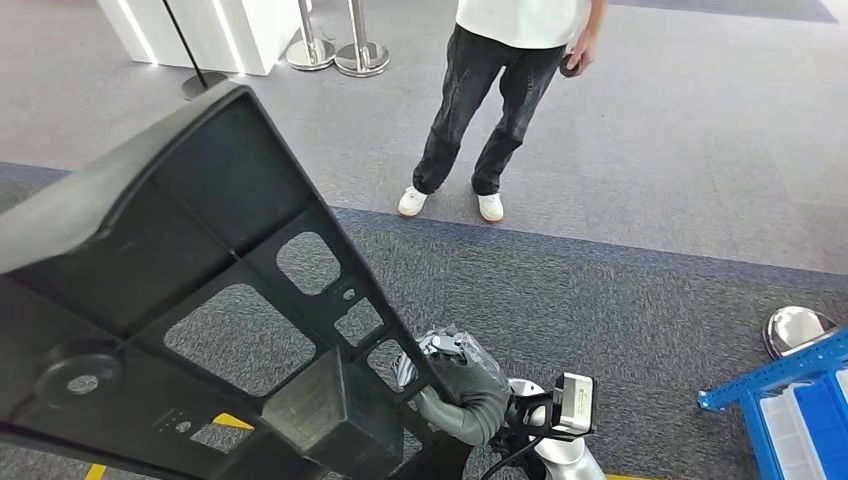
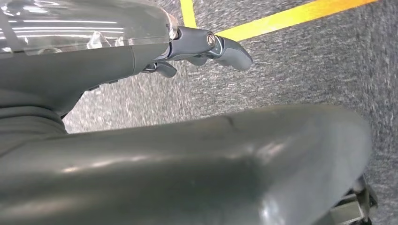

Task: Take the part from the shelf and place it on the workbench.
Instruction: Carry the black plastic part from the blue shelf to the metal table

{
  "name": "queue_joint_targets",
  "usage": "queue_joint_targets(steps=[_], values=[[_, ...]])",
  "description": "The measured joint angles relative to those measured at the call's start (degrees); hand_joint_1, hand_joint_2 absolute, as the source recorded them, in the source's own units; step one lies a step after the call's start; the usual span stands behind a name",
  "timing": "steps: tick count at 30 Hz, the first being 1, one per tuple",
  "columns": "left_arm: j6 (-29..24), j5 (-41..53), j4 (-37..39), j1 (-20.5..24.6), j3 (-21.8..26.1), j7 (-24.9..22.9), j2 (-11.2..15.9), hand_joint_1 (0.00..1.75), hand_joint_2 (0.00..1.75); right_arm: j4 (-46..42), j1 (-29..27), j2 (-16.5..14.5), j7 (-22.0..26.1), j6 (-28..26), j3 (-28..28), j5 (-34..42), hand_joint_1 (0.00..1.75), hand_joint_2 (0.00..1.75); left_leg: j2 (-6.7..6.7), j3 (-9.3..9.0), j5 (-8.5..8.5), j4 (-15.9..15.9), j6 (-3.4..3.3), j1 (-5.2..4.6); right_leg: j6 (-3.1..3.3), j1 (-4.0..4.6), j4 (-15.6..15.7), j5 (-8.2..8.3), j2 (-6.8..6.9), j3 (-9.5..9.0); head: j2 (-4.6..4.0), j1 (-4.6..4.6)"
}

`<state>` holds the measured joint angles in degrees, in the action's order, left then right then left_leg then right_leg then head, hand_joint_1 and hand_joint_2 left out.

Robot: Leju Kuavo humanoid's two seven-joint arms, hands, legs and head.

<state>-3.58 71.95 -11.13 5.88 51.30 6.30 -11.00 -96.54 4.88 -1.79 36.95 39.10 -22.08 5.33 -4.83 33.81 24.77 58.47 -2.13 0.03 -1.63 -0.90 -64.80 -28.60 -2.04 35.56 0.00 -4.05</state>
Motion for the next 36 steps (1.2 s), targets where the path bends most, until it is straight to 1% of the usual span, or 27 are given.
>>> queue_joint_targets(steps=[1, 3, 5, 6, 7, 9, 10, 11, 12, 13, 14, 16, 18, 20, 21, 22, 23, 25, 26, 27, 28, 29, 30, 32, 34, 35, 36], values=[[0.0, 0.0, 0.0, 0.0, 0.0, 0.0, 0.0, 0.00, 0.00, 0.0, 0.1, -0.1, -0.1, 0.0, 0.0, 0.0, 1.75, 1.75, -0.71, 0.14, 0.09, 0.2, 0.24, -0.02, 0.13, -0.10, 3.3, 1.34, -1.26, -1.35, 0.00, 0.00], [0.0, 0.0, 0.0, 0.0, 0.0, 0.1, -0.1, 0.00, 0.00, 0.0, 0.2, -0.2, -0.1, 0.1, 0.1, 0.0, 1.75, 1.75, -1.83, 0.56, 0.11, 0.4, 0.89, 0.09, 0.46, -0.04, 5.9, 1.79, -2.68, -2.28, 0.00, 0.01], [0.0, 0.0, 0.0, -0.3, 0.0, 0.2, -0.1, 0.00, 0.00, 0.0, 0.3, -0.4, -0.2, 0.1, 0.2, 0.0, 1.75, 1.75, -2.55, 0.85, 0.04, 0.3, 1.61, 0.31, 1.06, 0.02, 6.3, 2.01, -1.49, -2.49, 0.00, 0.00], [0.0, 0.0, 0.0, -0.4, 0.0, 0.3, -0.1, 0.00, 0.00, 0.0, 0.4, -0.6, -0.2, 0.1, 0.2, 0.0, 1.75, 1.75, -1.85, 1.06, 0.41, 0.8, 1.91, 0.29, 1.46, -0.05, 6.7, 2.13, -0.84, -2.71, 0.00, -0.02], [0.0, -0.1, 0.0, -0.4, 0.0, 0.3, -0.1, 0.00, 0.00, 0.0, 0.5, -0.7, -0.2, 0.1, 0.2, 0.1, 1.75, 1.75, -0.51, 1.73, 1.39, 2.2, 2.15, 0.22, 1.82, -0.12, 7.0, 2.24, -0.04, -2.93, 0.00, -0.03], [0.1, -0.1, 0.0, -0.2, 0.0, 0.3, -0.1, 0.00, 0.00, 0.0, 0.6, -0.9, -0.2, 0.2, 0.3, 0.1, 1.75, 1.75, 2.81, 4.59, 4.92, 8.4, 2.61, 0.24, 2.32, 0.04, 7.3, 2.22, 1.64, -3.18, 0.00, -0.04], [0.1, -0.2, 0.0, -0.2, 0.0, 0.3, -0.1, 0.00, 0.00, 0.1, 0.6, -0.9, -0.3, 0.3, 0.3, 0.1, 1.75, 1.75, 3.66, 6.48, 6.68, 12.3, 2.85, 0.38, 2.43, 0.17, 7.3, 2.14, 2.55, -3.21, 0.00, -0.03], [0.1, -0.2, 0.0, -0.1, 0.0, 0.3, -0.2, 0.00, 0.00, 0.1, 0.6, -0.9, -0.3, 0.4, 0.4, 0.1, 1.75, 1.75, 4.07, 7.87, 7.64, 15.1, 3.04, 0.52, 2.46, 0.26, 7.3, 2.05, 3.43, -3.23, 0.00, -0.03], [0.1, -0.2, 0.0, -0.2, 0.0, 0.3, -0.2, 0.00, 0.00, 0.2, 0.6, -0.9, -0.3, 0.6, 0.4, 0.0, 1.75, 1.75, 4.31, 8.33, 7.54, 16.1, 3.19, 0.64, 2.44, 0.30, 7.3, 1.95, 4.28, -3.28, 0.00, -0.03], [0.2, -0.3, 0.0, -0.3, 0.0, 0.3, -0.2, 0.00, 0.00, 0.3, 0.7, -0.9, -0.3, 0.7, 0.4, 0.0, 1.75, 1.75, 4.60, 7.54, 6.33, 14.7, 3.27, 0.72, 2.35, 0.31, 7.3, 1.84, 5.05, -3.37, 0.00, -0.03], [0.2, -0.4, 0.0, -0.3, 0.0, 0.3, -0.2, 0.00, 0.00, 0.4, 0.7, -0.9, -0.3, 0.7, 0.4, 0.0, 1.75, 1.75, 5.18, 5.65, 4.42, 11.2, 3.26, 0.76, 2.22, 0.30, 7.3, 1.71, 5.74, -3.54, 0.00, -0.03], [0.2, -0.5, 0.0, -0.2, 0.0, 0.3, -0.2, 0.00, 0.00, 0.5, 1.0, -1.0, -0.3, 0.9, 0.4, 0.0, 1.75, 1.75, 7.68, 1.44, 1.52, 3.2, 2.77, 0.52, 1.79, 0.50, 7.2, 1.39, 6.85, -3.94, 0.00, -0.03], [0.2, -0.6, 0.0, -0.2, 0.0, 0.3, -0.3, 0.00, 0.00, 0.5, 1.2, -1.0, -0.4, 1.0, 0.4, 0.0, 1.75, 1.75, 8.90, -0.09, 0.95, 0.1, 1.87, 0.09, 1.21, 0.78, 7.2, 1.17, 7.71, -4.19, 0.00, -0.03], [0.2, -0.7, 0.0, -0.3, 0.1, 0.3, -0.4, 0.00, 0.00, 0.6, 1.4, -1.1, -0.4, 1.0, 0.4, 0.0, 1.75, 1.75, 7.65, 0.00, 0.84, -0.1, 1.07, -0.05, 0.52, 0.81, 7.3, 0.98, 8.58, -4.40, 0.00, -0.03], [0.2, -0.7, 0.0, -0.3, 0.1, 0.3, -0.4, 0.00, 0.00, 0.7, 1.5, -1.1, -0.4, 1.0, 0.4, 0.0, 1.75, 1.75, 7.03, -0.08, 0.70, -0.3, 0.73, 0.01, 0.17, 0.64, 7.0, 0.65, 8.21, -4.46, 0.00, -0.03], [0.2, -0.7, 0.0, -0.3, 0.1, 0.3, -0.4, 0.00, 0.00, 0.7, 1.6, -1.2, -0.4, 1.0, 0.4, 0.0, 1.75, 1.75, 6.40, -0.19, 0.52, -0.5, 0.37, 0.12, -0.13, 0.47, 5.9, -0.19, 7.14, -4.13, 0.00, -0.02], [0.2, -0.7, 0.0, -0.2, 0.1, 0.3, -0.5, 0.00, 0.00, 0.7, 1.7, -1.2, -0.4, 1.0, 0.4, 0.0, 1.75, 1.75, 5.77, -0.33, 0.36, -0.7, 0.05, 0.25, -0.34, 0.29, 3.7, -1.60, 5.61, -3.16, 0.00, -0.02], [0.2, -0.8, 0.0, -0.1, 0.1, 0.3, -0.6, 0.00, 0.00, 0.9, 1.7, -1.2, -0.4, 1.1, 0.5, 0.0, 1.75, 1.75, 4.40, -0.29, 0.25, -0.7, -0.31, 0.20, -0.48, 0.15, -4.1, -5.25, 2.95, 0.67, 0.00, -0.01], [0.2, -0.9, 0.0, -0.1, 0.1, 0.3, -0.6, 0.00, 0.00, 1.0, 1.7, -1.2, -0.4, 1.1, 0.5, 0.0, 1.75, 1.75, 3.62, -0.29, 0.25, -0.7, -0.37, 0.13, -0.49, 0.16, -7.7, -6.35, 2.51, 2.63, 0.00, -0.01], [0.2, -0.9, 0.0, -0.1, 0.1, 0.3, -0.7, 0.00, 0.00, 1.1, 1.7, -1.2, -0.4, 1.1, 0.5, 0.0, 1.75, 1.75, 2.81, -0.30, 0.26, -0.6, -0.38, 0.08, -0.46, 0.16, -9.6, -6.36, 2.35, 3.83, 0.00, -0.01], [0.2, -0.9, 0.0, -0.2, 0.1, 0.3, -0.7, 0.00, 0.00, 1.2, 1.7, -1.2, -0.4, 1.1, 0.5, 0.0, 1.75, 1.75, 1.99, -0.33, 0.28, -0.5, -0.36, 0.05, -0.36, 0.16, -9.1, -5.15, 2.24, 3.90, 0.00, -0.01], [0.2, -0.9, 0.0, -0.2, 0.1, 0.3, -0.7, 0.00, 0.00, 1.3, 1.8, -1.2, -0.4, 1.1, 0.5, 0.0, 1.75, 1.75, 1.15, -0.36, 0.32, -0.4, -0.30, 0.05, -0.19, 0.15, -6.2, -3.02, 1.97, 2.86, 0.00, -0.01], [0.2, -0.9, 0.0, -0.2, 0.1, 0.3, -0.7, 0.00, 0.00, 1.3, 1.8, -1.2, -0.4, 1.1, 0.5, 0.0, 1.75, 1.75, 0.33, -0.39, 0.39, -0.2, -0.20, 0.06, 0.01, 0.14, -2.1, -0.65, 1.33, 1.16, 0.00, -0.01], [0.2, -0.9, 0.0, -0.2, 0.1, 0.3, -0.8, 0.00, 0.00, 1.3, 2.0, -1.2, -0.4, 1.1, 0.5, 0.0, 1.75, 1.75, -1.06, -0.13, 0.52, 0.1, 0.22, 0.04, 0.32, 0.05, 4.6, 2.00, -0.95, -1.61, 0.00, -0.01], [0.2, -0.9, 0.0, -0.2, 0.1, 0.3, -0.9, 0.00, 0.00, 1.4, 2.2, -1.2, -0.4, 1.1, 0.5, 0.0, 1.75, 1.75, -2.13, 0.29, 0.44, 0.1, 0.91, 0.27, 0.60, 0.21, 6.3, 2.13, -1.94, -2.25, 0.00, -0.02], [0.2, -0.8, 0.0, -0.2, 0.1, 0.2, -0.9, 0.00, 0.00, 1.4, 2.2, -1.2, -0.4, 1.1, 0.5, 0.0, 1.75, 1.75, -2.72, 0.44, 0.33, 0.0, 1.31, 0.35, 0.86, 0.21, 6.5, 2.29, -1.37, -2.33, 0.00, -0.02], [0.1, -0.8, 0.0, -0.3, 0.1, 0.2, -0.9, 0.00, 0.00, 1.4, 2.3, -1.2, -0.4, 1.1, 0.5, 0.0, 1.75, 1.75, -2.65, 0.50, 0.40, 0.1, 1.61, 0.39, 1.19, 0.15, 6.9, 2.42, -0.70, -2.53, 0.00, -0.02]])
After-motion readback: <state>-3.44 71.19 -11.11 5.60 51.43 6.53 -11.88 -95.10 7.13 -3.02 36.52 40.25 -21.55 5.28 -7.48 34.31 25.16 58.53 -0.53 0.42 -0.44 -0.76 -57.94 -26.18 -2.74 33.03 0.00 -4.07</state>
